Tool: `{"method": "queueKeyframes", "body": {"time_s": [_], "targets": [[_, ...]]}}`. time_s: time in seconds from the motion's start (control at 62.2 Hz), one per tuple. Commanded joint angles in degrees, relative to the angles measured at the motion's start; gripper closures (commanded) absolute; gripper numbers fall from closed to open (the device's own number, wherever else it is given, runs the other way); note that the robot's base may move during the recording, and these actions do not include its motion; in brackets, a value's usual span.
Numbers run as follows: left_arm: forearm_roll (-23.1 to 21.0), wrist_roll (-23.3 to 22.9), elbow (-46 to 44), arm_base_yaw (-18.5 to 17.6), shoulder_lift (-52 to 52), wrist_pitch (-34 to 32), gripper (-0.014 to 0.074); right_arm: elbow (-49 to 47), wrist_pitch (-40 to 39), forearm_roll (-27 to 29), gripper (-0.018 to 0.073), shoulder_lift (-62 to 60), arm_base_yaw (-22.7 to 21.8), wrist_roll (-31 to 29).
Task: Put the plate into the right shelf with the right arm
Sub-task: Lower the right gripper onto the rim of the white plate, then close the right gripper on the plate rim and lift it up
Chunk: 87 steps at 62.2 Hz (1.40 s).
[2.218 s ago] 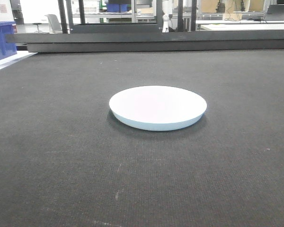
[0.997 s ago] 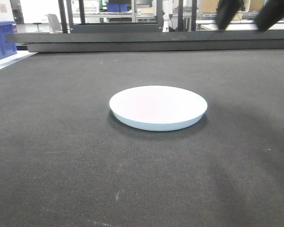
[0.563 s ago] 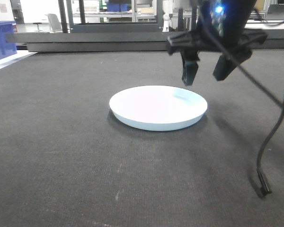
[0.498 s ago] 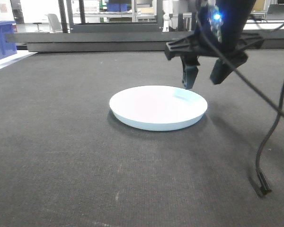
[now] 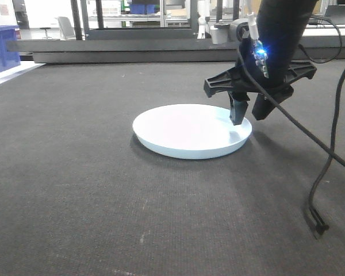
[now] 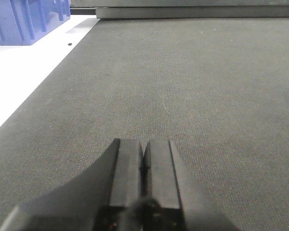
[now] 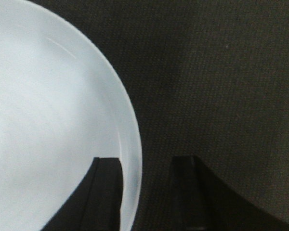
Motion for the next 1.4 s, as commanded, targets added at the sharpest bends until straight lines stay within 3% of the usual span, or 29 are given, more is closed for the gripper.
{"method": "queueKeyframes", "body": {"time_s": [0.0, 0.305, 0.402, 0.514, 0.964, 1.382], "targets": [[-0.4, -0.2, 0.4, -0.2, -0.7, -4.6, 0.0643, -2.0, -3.7, -1.4, 0.0209, -2.5, -0.3, 0.0], [-0.4, -0.2, 0.4, -0.2, -0.7, -4.6, 0.0643, -2.0, -3.8, -1.4, 0.0230, -0.6, -0.1, 0.0], [-0.4, -0.2, 0.4, -0.2, -0.7, -4.6, 0.0643, -2.0, -3.7, -1.4, 0.0335, -0.5, -0.1, 0.0], [-0.4, -0.2, 0.4, -0.2, -0.7, -4.6, 0.0643, -2.0, -3.7, -1.4, 0.0552, -0.7, -0.1, 0.0], [-0.4, -0.2, 0.4, -0.2, -0.7, -4.6, 0.0643, -0.2, -2.3, -1.5, 0.0522, -9.9, -2.8, 0.0], [-0.4, -0.2, 0.4, -0.2, -0.7, -4.6, 0.0643, 21.7, -15.3, -2.3, 0.0522, -35.7, -2.2, 0.0]]}}
